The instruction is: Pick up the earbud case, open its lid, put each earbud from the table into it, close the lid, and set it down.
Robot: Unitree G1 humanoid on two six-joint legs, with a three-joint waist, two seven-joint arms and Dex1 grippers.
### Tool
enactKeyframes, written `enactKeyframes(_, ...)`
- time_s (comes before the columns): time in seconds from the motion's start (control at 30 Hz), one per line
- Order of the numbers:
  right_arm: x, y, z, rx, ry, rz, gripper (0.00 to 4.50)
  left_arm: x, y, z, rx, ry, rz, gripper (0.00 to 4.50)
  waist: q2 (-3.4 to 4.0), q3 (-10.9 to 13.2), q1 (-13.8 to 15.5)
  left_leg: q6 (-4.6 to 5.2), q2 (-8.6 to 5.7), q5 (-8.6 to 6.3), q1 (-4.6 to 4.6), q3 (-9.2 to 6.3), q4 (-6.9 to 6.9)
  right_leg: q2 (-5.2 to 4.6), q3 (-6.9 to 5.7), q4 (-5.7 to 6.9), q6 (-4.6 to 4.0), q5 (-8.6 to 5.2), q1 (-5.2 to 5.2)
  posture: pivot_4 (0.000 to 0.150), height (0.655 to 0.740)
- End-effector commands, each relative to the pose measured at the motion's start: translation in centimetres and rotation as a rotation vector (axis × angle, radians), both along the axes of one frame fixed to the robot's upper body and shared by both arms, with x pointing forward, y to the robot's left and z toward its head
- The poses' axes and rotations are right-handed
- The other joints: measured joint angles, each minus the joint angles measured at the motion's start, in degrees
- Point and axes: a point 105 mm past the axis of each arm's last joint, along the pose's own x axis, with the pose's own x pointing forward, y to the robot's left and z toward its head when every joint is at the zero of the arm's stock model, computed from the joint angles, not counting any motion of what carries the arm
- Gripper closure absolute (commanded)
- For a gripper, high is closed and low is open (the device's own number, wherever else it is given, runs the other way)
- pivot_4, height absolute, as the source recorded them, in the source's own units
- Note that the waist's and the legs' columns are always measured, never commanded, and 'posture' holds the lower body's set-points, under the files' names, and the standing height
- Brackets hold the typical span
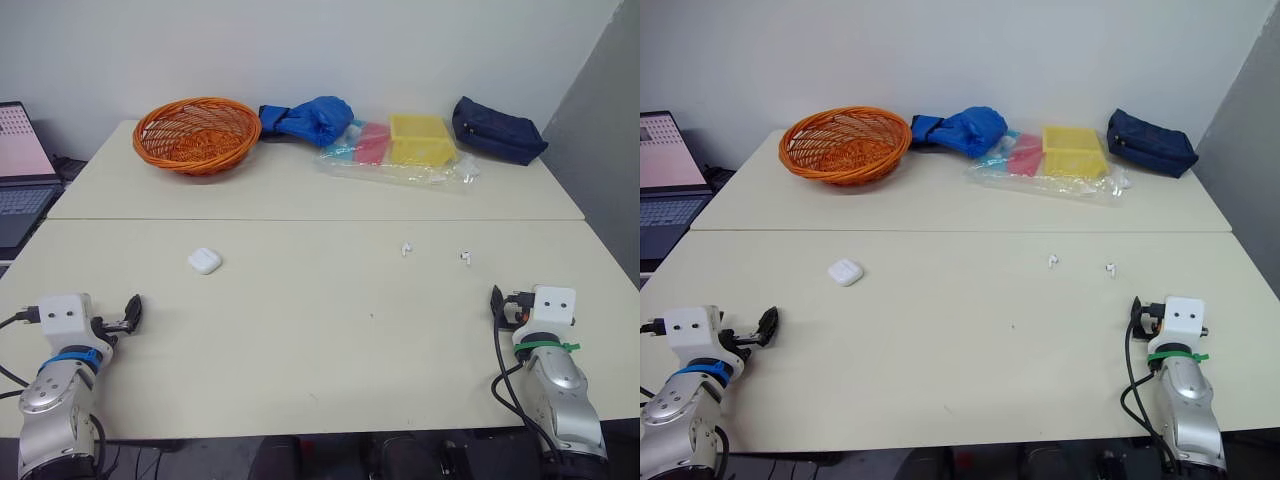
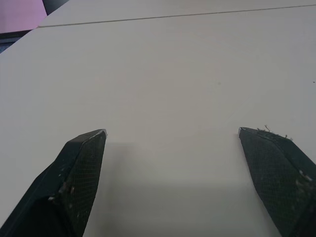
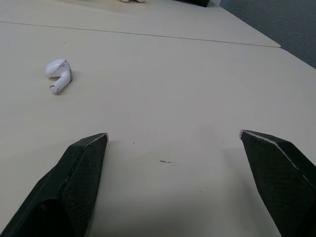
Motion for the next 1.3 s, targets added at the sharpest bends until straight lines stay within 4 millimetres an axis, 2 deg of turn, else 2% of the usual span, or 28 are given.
enactKeyframes(0.03, -0.3, -0.9, 0.0, -0.013, 0.001, -0.03, 0.0, 0.1, 0.0, 1.1, 0.018, -0.029, -0.003, 0.01, 0.0, 0.0, 0.0, 0.0, 0.0, 0.0, 0.0, 0.0, 0.0, 0.0, 0.0, 0.0, 0.0, 0.0, 0.0, 0.15, 0.74)
enactKeyframes(0.33, -0.2, 0.2, 0.1, -0.02, -0.006, 0.016, 0.0, -0.2, -0.1, 2.1, 0.007, -0.054, -0.015, 0.01, -0.03, -0.02, -0.03, 0.0, 0.01, 0.0, -0.01, 0.0, 0.0, 0.01, -0.01, 0.0, 0.0, 0.0, -0.01, 0.15, 0.74)
enactKeyframes(0.43, 0.2, 2.0, 0.6, -0.007, -0.016, 0.125, 0.0, -0.2, -0.1, 2.9, -0.008, -0.067, -0.051, 0.01, -0.03, -0.02, -0.1, 0.0, 0.02, 0.0, -0.01, 0.0, -0.01, 0.01, -0.02, 0.0, -0.01, 0.0, -0.02, 0.15, 0.74)
enactKeyframes(0.5, 0.5, 3.4, 1.3, 0.012, -0.033, 0.207, 0.0, -0.1, -0.2, 4.1, -0.033, -0.106, -0.089, 0.01, -0.03, -0.02, -0.18, 0.0, 0.02, 0.0, -0.02, -0.01, -0.02, 0.04, -0.04, 0.0, -0.01, -0.01, -0.03, 0.15, 0.74)
enactKeyframes(0.63, 1.1, 6.3, 2.8, 0.036, -0.049, 0.372, 0.0, 0.3, -1.6, 6.7, -0.042, -0.144, -0.244, 0.01, 0.01, 0.01, -0.25, 0.0, 0.04, 0.0, -0.02, -0.03, -0.03, 0.12, -0.07, 0.06, -0.05, -0.01, -0.09, 0.15, 0.74)
enactKeyframes(0.7, 1.3, 7.8, 3.3, 0.016, -0.038, 0.48, 0.0, 0.6, -2.5, 7.2, -0.047, -0.125, -0.318, 0.01, 0.09, 0.06, -0.25, 0.0, 0.03, 0.0, -0.04, -0.02, -0.04, 0.11, -0.05, 0.07, -0.16, -0.08, -0.12, 0.15, 0.74)
enactKeyframes(0.8, 1.1, 13.2, 5.5, 0.033, -0.026, 0.865, 0.0, 1.2, -5.3, 8.5, -0.006, -0.026, -0.568, 0.01, 0.07, 0.07, -0.31, 0.0, -0.02, 0.0, -0.11, 0.07, -0.03, 0.11, 0.01, 0.06, -0.27, -0.15, -0.23, 0.15, 0.74)
enactKeyframes(0.93, -0.5, 17.7, 8.5, 0.054, 0.008, 1.3, 0.0, 2.7, -7.2, 8.6, 0.032, 0.112, -0.765, 0.01, 0.12, 0.11, -0.15, 0.0, -0.03, 0.0, -0.16, 0.02, -0.04, 0.21, -0.05, 0.08, -0.24, -0.13, -0.29, 0.15, 0.74)
enactKeyframes(1.07, -1.1, 20.1, 10.4, 0.007, 0.047, 1.518, 0.0, 4.6, -7.2, 7.9, 0.044, 0.202, -0.825, 0.01, 0.16, 0.13, -0.02, 0.01, -0.05, 0.0, -0.17, -0.03, -0.05, 0.34, -0.16, 0.09, -0.15, -0.09, -0.28, 0.15, 0.74)
enactKeyframes(1.3, -2.0, 22.4, 12.9, -0.017, 0.029, 1.657, 0.0, 7.0, -6.4, 7.2, 0.093, 0.252, -0.837, 0.01, 0.15, 0.13, -0.06, 0.02, -0.03, -0.05, -0.44, -0.04, -0.04, 0.48, -0.17, 0.08, -0.1, -0.13, -0.47, 0.15, 0.74)
